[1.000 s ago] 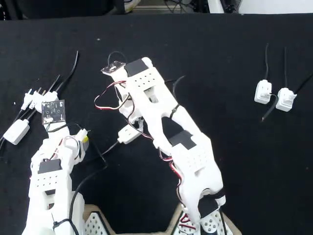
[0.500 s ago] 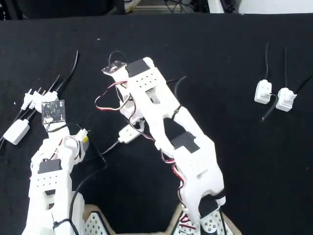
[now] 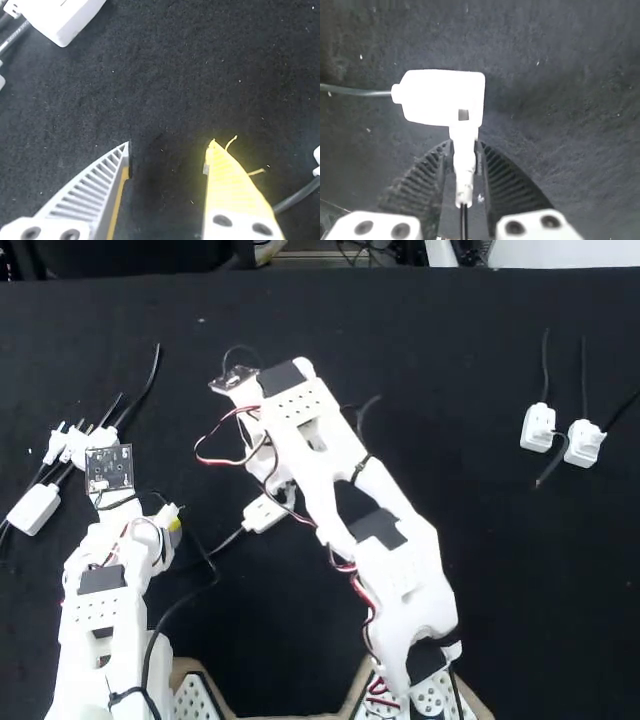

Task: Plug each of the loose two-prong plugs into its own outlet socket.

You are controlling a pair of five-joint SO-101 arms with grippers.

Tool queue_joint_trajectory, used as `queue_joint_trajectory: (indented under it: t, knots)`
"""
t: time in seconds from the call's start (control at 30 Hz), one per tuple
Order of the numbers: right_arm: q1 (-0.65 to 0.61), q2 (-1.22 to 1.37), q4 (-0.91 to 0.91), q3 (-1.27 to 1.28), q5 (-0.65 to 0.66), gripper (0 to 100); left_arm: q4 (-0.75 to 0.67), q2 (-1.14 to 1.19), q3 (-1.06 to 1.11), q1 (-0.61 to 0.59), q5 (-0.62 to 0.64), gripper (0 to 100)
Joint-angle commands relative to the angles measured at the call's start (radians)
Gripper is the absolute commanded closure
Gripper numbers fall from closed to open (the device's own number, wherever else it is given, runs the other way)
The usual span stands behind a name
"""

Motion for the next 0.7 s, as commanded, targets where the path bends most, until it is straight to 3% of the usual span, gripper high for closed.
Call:
queue_joint_trajectory:
  t: [0.0, 0.67]
  knots:
    - [-0.006, 0.027, 0.028, -0.085, 0.008, 98.8, -0.002, -0.015, -0.012, -0.010, 0.009, 76]
    - [-0.012, 0.102, 0.006, -0.094, 0.071, 98.8, -0.002, -0.015, -0.012, -0.010, 0.009, 76]
